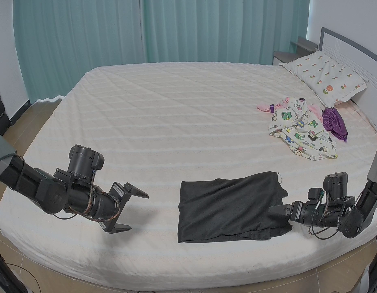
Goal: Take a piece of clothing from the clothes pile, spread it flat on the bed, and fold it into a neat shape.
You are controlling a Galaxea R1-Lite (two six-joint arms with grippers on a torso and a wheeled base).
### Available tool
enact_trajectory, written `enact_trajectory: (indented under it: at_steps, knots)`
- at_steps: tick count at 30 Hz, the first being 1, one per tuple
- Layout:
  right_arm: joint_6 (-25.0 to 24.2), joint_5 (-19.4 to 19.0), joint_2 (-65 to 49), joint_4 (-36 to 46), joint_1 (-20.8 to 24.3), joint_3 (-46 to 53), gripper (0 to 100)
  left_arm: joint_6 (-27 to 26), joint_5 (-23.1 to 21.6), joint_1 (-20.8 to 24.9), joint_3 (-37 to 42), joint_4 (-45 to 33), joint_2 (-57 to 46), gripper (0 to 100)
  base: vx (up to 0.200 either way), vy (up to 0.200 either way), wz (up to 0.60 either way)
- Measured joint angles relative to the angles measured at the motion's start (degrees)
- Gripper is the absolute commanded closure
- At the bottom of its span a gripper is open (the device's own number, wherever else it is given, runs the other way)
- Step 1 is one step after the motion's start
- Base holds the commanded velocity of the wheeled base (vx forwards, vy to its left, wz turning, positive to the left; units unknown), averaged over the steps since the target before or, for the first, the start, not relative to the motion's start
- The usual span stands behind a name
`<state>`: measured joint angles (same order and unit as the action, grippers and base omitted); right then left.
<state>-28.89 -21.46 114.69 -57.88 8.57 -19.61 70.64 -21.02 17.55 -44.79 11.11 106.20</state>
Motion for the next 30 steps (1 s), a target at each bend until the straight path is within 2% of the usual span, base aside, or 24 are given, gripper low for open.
enact_trajectory:
  at_steps: [1,30]
  knots:
    - [0.2,0.0,0.3,0.0,0.0,0.1,100,0.0,0.0,0.0,0.0,0.0,0.0,0,0.000,0.000,0.00]
    - [6.8,0.5,-1.3,0.7,-2.4,5.6,100,1.4,1.5,-0.4,-1.3,0.0,1.3,0,0.000,0.000,0.00]
